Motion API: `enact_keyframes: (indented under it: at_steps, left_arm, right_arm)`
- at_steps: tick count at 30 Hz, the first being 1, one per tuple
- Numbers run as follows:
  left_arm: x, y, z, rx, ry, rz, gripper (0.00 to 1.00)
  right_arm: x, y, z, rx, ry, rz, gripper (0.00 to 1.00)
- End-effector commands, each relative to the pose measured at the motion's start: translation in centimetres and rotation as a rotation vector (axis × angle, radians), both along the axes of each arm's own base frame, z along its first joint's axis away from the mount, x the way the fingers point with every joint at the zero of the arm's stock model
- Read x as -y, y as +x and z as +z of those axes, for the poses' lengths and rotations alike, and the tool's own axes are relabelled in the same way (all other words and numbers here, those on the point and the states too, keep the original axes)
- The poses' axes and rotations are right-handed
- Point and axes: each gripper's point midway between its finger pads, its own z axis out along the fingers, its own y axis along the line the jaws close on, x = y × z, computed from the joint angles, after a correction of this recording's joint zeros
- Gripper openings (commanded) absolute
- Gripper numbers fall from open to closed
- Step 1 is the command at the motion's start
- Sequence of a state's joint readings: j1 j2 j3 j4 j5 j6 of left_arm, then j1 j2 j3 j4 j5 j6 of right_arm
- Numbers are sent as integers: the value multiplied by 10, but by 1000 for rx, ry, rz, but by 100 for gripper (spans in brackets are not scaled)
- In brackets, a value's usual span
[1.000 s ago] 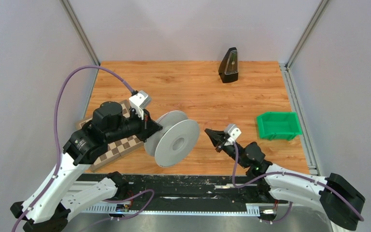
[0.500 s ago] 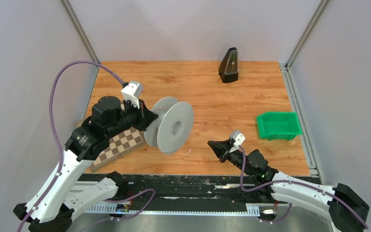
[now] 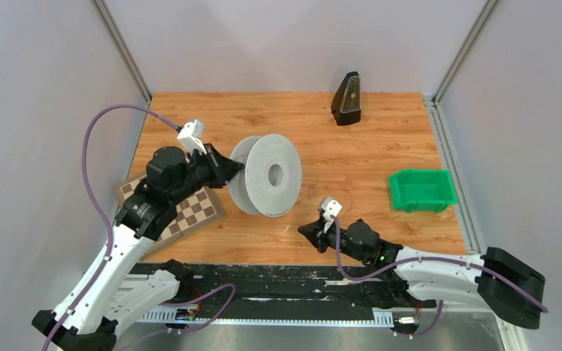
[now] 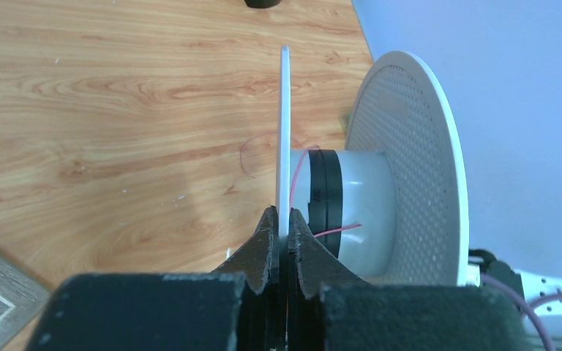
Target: Wrap the cables
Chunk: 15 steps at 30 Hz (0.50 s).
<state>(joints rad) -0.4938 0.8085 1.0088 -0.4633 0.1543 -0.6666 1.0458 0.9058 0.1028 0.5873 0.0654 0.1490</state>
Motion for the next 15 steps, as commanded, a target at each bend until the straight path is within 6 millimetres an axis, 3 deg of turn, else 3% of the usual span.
enact_keyframes:
  at_steps: [1,9,15]
  left_arm:
    - [-4,20,42,84,-156,109,0]
    - [-32,44,16,125,82,235,0]
    - [-40,44,3,168,244,192,0]
  right_arm:
    - [-54,-15,43,11,27,130,0]
    - [-124,-47,65,-96,-83,295,0]
    - [-137,-45,110,-111,-47,292,0]
